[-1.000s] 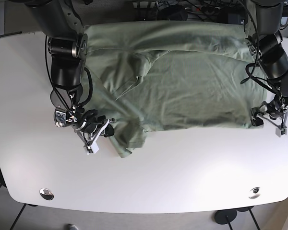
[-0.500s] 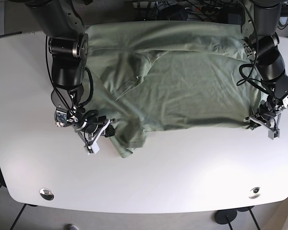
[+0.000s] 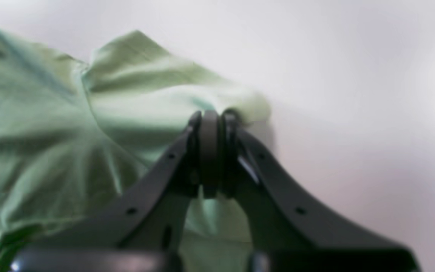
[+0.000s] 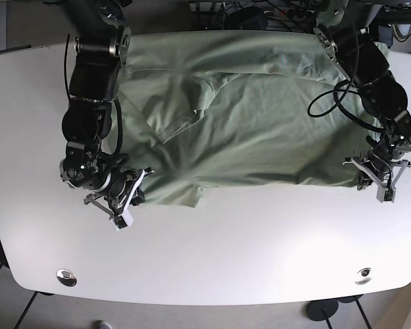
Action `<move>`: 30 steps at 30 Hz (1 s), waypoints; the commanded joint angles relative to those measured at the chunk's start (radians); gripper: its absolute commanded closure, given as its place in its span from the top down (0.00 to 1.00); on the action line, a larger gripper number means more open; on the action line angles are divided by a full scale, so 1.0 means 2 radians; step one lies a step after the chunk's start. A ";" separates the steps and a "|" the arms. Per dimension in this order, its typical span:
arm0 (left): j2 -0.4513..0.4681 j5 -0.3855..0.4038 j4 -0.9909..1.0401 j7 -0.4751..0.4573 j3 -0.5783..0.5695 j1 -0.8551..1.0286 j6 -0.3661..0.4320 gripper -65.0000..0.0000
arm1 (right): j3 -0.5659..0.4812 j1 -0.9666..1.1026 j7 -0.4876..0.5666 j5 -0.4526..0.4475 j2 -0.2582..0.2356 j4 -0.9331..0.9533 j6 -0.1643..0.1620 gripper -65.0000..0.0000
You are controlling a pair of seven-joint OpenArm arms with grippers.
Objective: Fold the T-shirt properly
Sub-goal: 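Fold the hem over toward the collar with both grippers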
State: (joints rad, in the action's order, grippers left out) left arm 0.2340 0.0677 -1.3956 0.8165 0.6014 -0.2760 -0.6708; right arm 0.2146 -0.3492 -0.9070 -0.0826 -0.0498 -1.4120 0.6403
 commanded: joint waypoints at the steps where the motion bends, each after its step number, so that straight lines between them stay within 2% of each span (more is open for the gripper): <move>1: -0.012 0.003 -0.058 0.026 0.020 0.006 -0.014 0.00 | 0.000 0.012 -0.021 -0.007 -0.004 -0.078 0.003 0.02; 6: -0.018 0.003 -0.151 0.090 0.042 0.032 -0.014 0.00 | 0.007 0.065 -0.098 -0.055 -0.007 -0.190 -0.001 0.02; 9: -0.018 0.003 -0.186 0.108 0.056 0.055 -0.014 0.00 | 0.045 0.098 -0.141 -0.080 -0.006 -0.245 0.002 0.02; 16: -0.023 0.003 -0.216 0.109 0.091 0.121 -0.014 0.00 | 0.047 0.207 -0.159 -0.096 -0.008 -0.303 0.002 0.02; 19: -0.035 0.003 -0.219 0.109 0.109 0.141 -0.014 0.00 | 0.065 0.244 -0.158 -0.097 -0.005 -0.308 0.004 0.02; 20: -0.035 0.003 -0.219 0.109 0.113 0.151 -0.014 0.00 | 0.070 0.255 -0.158 -0.097 -0.005 -0.309 0.009 0.02; 22: -0.035 0.003 -0.219 0.108 0.122 0.174 -0.014 0.00 | 0.083 0.276 -0.158 -0.097 -0.005 -0.309 0.029 0.02; 30: -0.035 0.003 -0.215 0.107 0.122 0.211 -0.014 0.00 | 0.098 0.308 -0.157 -0.098 -0.003 -0.309 0.029 0.03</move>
State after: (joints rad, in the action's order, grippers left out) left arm 0.1452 0.0681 -1.8095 1.0473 0.8433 0.1520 -0.7002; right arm 0.4080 0.2714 -1.2350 -0.2668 -0.0486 -2.0087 0.6930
